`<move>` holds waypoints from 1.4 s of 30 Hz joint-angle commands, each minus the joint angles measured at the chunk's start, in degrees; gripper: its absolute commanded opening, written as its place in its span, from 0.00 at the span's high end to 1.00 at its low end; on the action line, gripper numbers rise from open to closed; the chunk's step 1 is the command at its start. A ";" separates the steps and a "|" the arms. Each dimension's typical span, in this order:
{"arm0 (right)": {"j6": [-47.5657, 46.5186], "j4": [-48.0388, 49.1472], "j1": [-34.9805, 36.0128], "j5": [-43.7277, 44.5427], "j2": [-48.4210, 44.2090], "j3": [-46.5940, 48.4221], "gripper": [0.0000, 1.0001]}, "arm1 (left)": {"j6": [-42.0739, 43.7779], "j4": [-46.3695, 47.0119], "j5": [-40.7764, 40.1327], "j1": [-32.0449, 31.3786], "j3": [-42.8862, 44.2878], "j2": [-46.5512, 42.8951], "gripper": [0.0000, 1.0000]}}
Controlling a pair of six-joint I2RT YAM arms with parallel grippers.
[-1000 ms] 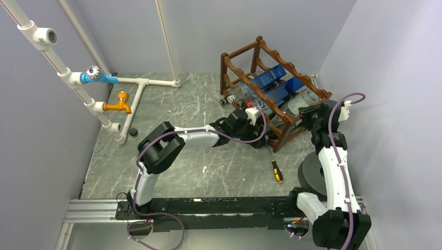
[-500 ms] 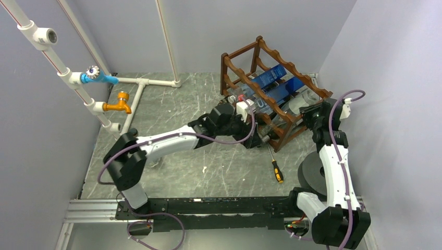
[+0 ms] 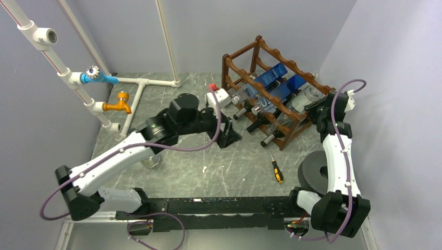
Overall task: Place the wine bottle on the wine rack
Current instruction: Place the wine bottle in the wine rack, then adjust the wine bottle at the center of the board.
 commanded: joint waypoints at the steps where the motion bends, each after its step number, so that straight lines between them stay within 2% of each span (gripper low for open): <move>1: -12.10 5.78 -0.41 4.50 4.23 4.27 1.00 | 8.63 -11.01 -10.82 1.01 6.69 -6.63 0.00; 7: -20.40 2.53 -0.61 9.54 8.95 9.29 1.00 | 14.16 -8.81 -20.80 1.40 1.79 -14.15 0.01; 11: -23.75 -0.11 -0.61 11.55 11.55 12.78 1.00 | 17.38 -7.49 -23.18 1.68 -1.46 -18.12 0.00; 18: -27.58 -0.43 -0.60 14.51 12.78 16.02 1.00 | 19.04 -6.63 -30.31 1.77 -5.02 -22.29 0.01; 21: -29.77 -0.81 -0.61 14.76 12.78 17.07 1.00 | 18.94 -6.08 -30.97 1.76 -5.64 -23.49 0.00; 23: -30.85 -1.50 -0.61 15.38 12.64 18.00 0.91 | 19.11 -5.04 -30.77 1.73 -6.57 -24.21 0.00; 27: -31.37 -1.93 -0.52 14.58 11.72 19.12 0.61 | 18.50 -5.71 -30.33 1.69 -6.10 -24.04 0.00; 32: -31.47 -2.97 -0.19 13.65 9.94 20.94 0.34 | 18.30 -6.04 -30.36 1.71 -5.99 -23.75 0.00; 37: -31.23 -3.31 1.89 13.08 7.76 22.28 0.23 | 18.19 -5.27 -30.51 1.75 -6.64 -24.04 0.00; 42: -32.10 -2.75 10.95 16.62 5.00 24.62 0.20 | 17.97 -5.19 -30.90 1.74 -6.89 -23.71 0.00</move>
